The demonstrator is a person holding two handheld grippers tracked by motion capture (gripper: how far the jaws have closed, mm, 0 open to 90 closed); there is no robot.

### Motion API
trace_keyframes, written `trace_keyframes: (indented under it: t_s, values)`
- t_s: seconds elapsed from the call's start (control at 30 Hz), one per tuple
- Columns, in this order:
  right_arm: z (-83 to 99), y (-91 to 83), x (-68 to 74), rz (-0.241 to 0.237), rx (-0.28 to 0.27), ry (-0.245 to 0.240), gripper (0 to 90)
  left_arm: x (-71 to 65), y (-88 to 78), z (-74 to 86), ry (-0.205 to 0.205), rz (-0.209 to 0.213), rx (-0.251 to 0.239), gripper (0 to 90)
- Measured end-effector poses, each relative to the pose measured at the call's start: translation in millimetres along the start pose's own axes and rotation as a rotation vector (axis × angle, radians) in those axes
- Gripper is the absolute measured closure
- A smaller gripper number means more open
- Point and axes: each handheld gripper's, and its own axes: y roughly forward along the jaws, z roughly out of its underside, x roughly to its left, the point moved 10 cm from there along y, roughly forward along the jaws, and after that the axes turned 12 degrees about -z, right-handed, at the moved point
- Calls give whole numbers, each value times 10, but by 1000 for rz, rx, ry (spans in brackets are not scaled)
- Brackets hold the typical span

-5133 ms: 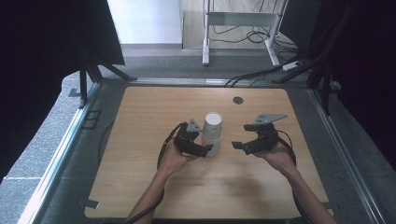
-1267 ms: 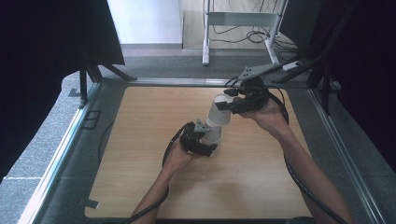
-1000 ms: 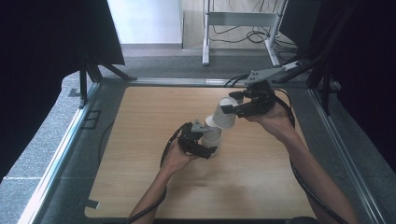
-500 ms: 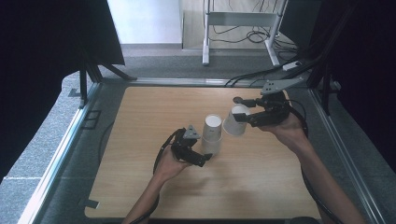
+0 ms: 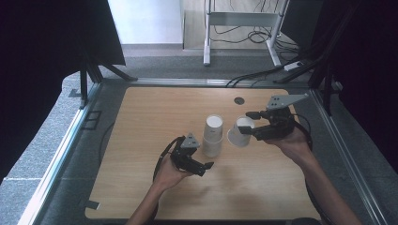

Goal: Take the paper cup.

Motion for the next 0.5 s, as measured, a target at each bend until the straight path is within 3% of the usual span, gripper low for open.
trace_keyframes:
  t_s: [0.5]
  values:
    - [294, 269, 164, -57, -3, -3, 376, -158, -32, 59, 22, 42, -29, 5]
